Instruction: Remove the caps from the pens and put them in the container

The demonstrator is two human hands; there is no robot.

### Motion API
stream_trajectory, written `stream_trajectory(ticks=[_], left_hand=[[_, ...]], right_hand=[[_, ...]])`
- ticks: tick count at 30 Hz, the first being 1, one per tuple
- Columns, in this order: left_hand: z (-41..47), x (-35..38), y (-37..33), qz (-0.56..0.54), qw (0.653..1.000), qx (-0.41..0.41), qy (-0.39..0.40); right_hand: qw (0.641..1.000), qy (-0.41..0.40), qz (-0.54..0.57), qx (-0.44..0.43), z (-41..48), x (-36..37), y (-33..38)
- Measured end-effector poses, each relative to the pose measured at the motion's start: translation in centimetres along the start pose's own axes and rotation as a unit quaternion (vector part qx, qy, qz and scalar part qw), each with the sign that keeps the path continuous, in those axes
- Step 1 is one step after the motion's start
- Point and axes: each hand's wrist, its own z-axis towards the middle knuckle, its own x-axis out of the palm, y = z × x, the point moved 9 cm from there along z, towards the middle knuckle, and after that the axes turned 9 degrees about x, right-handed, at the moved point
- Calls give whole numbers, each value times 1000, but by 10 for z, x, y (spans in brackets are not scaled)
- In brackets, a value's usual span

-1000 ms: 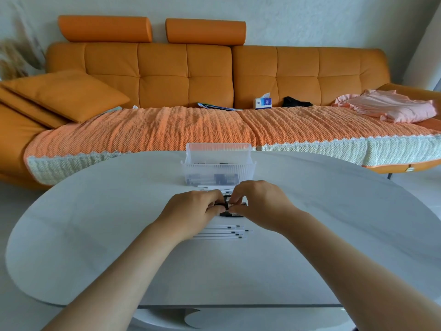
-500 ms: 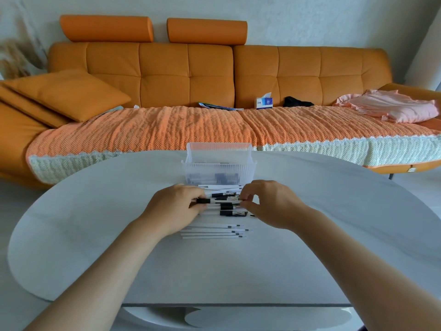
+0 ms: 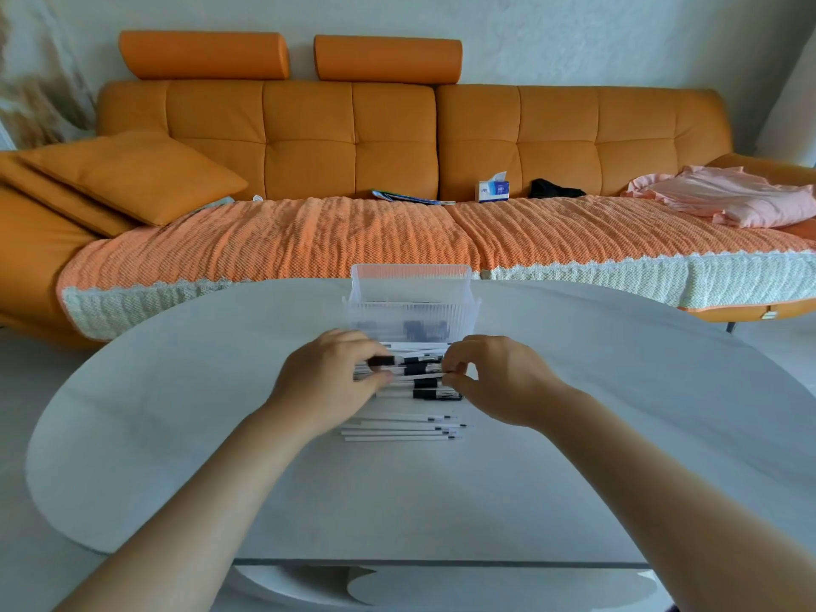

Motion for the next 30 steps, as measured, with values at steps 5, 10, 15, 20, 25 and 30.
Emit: stream_trajectory(ticks=[5,10,15,20,25,30], left_hand=[[5,22,-15,-27,999,18,41],[6,29,-14,-29,998,19,55],[2,42,-17,-32,993,22,110],[3,43,-20,-36,993,16,112],[5,52,-20,-38,989,14,140],[6,54,-19,-44,987,16,151]], right_hand=[[1000,-5,10,-6,-2,0,7],[999,14,-22,33,0,-5,-14],[992,19,-1,123,4,-12,-54],[989,30,15,142,8,-5,-65],[985,60,59,149,12,9,-67],[976,94,109,163,16,16,-70]])
